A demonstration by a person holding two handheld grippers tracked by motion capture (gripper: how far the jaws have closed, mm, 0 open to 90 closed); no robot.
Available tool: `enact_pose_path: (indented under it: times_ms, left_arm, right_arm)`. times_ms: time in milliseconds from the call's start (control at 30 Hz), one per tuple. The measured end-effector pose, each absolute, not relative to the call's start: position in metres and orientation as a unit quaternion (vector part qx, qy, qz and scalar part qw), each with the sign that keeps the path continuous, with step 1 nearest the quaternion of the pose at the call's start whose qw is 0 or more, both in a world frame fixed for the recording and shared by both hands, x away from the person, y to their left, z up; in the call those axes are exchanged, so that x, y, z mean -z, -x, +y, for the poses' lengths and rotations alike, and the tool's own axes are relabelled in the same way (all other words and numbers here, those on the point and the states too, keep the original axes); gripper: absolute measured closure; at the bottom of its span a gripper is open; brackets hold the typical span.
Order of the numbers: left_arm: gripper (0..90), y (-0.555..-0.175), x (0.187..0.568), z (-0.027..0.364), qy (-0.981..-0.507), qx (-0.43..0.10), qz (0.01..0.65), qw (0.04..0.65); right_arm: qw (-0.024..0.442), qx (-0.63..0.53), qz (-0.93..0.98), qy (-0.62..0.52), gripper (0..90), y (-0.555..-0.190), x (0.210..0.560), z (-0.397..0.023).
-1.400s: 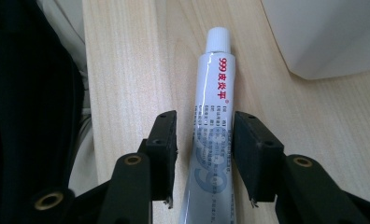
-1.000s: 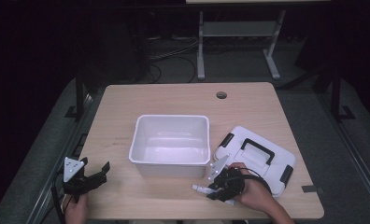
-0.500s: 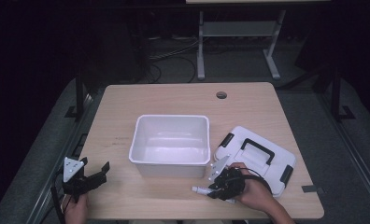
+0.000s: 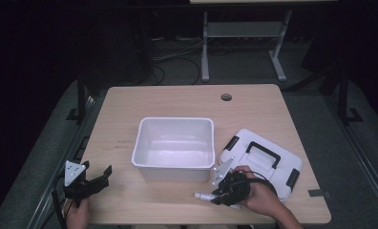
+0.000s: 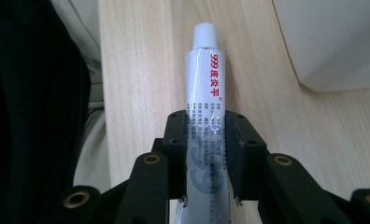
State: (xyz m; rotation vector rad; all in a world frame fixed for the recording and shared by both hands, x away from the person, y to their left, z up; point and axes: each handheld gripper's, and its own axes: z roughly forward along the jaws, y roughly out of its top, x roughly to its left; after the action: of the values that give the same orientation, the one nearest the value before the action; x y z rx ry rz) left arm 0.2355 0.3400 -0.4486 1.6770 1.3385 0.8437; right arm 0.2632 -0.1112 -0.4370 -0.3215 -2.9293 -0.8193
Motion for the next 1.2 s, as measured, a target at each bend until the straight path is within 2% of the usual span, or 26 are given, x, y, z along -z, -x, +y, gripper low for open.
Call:
enact_pose_path:
  times_ms: [1200]
  left_arm:
    - [14.0,-0.236,0.449,0.341,-0.664,-0.335,0.531,0.405]
  right_arm:
    - [0.024,0.281,-0.959,0.015,71.1,-0.251,0.336,-0.062]
